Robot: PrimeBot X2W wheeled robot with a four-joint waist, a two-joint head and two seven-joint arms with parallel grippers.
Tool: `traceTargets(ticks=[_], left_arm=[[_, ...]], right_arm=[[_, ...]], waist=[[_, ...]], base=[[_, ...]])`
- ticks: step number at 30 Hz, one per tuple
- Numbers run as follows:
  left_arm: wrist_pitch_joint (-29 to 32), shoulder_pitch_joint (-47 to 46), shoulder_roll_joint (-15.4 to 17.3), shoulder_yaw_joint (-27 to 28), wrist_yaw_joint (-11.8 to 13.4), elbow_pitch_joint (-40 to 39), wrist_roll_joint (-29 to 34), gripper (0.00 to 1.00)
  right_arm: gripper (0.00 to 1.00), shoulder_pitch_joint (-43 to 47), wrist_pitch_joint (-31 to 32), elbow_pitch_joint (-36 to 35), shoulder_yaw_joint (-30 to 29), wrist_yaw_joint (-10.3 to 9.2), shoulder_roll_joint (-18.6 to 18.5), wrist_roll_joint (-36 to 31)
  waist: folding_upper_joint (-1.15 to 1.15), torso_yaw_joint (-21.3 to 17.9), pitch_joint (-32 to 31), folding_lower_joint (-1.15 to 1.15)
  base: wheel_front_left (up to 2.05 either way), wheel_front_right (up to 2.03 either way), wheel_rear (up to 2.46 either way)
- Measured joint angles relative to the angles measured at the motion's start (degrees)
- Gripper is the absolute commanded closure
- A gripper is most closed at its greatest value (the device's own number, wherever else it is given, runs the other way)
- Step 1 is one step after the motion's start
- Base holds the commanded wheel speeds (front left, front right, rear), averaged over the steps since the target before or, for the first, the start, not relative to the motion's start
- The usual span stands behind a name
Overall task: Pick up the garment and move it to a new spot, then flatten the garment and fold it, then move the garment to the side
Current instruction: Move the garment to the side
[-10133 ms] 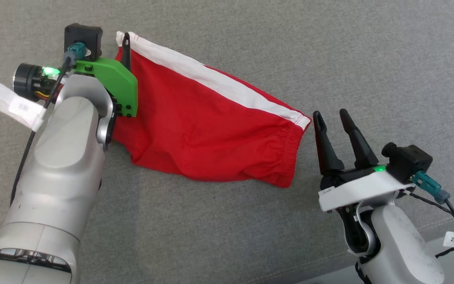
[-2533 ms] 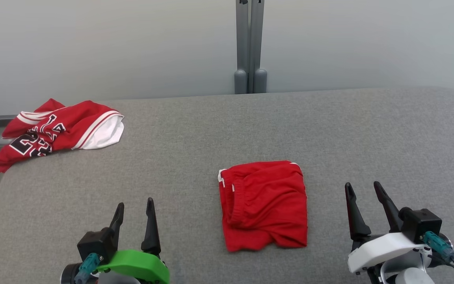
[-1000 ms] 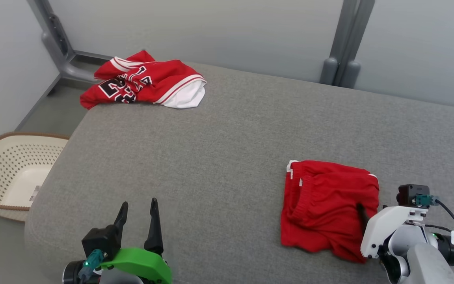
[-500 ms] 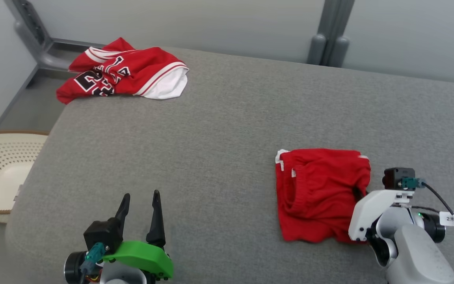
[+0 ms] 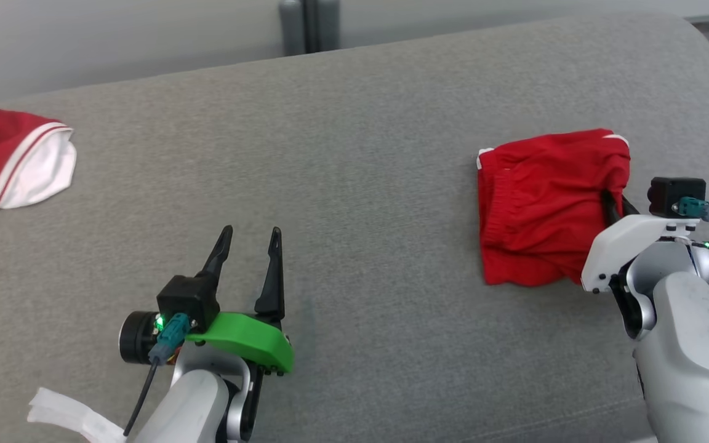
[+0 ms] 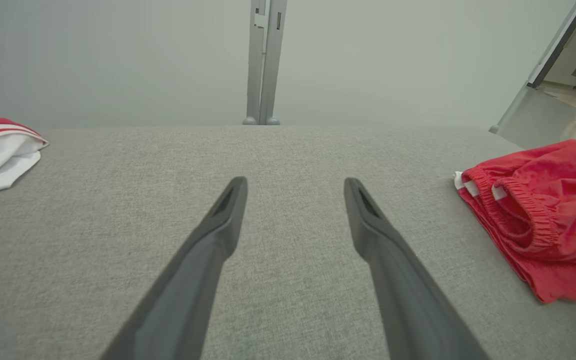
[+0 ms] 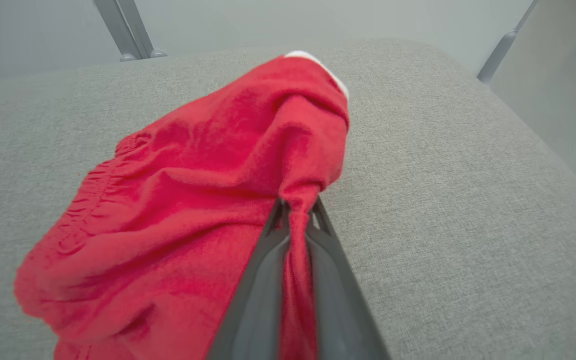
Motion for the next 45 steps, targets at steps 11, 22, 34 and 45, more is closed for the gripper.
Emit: traceTargets(ticks=[11,22,34,45], left_arm=[[0.68,-1.04,0.93,-0.31,0.47,-0.44,0.33,0.00],[1.13,-1.30,2.87,1.01,2.12,-3.50,0.47,0.00],[1.91,-0.99,4.00,0.68,2.59,-5.23,0.45,0.00],[2.16,-1.08,3.93,0.30,2.76,-4.92,0.09,0.00]], right_arm=[[1.00,-8.52,-2.78,8.21,-0.07,0.00,-2.09,-3.11],[1.00,-18.39,-2.81,15.34,-3.22,0.00,-11.14,-9.88],[0.29,-23.26,-3.86,20.25,-11.11,0.01,-17.98,-17.51],[0.00,-25.05,-9.51,19.70,-17.83,0.00,-14.88,-24.63]], waist=[[0.00,-5.55,5.89,0.00],[0.00,0.68,8.49,0.00],[0.00,4.22,11.81,0.00],[0.00,3.86,10.57,0.00]], base=[[0.00,0.00,0.00],[0.00,0.00,0.00],[0.00,0.00,0.00],[0.00,0.00,0.00]])
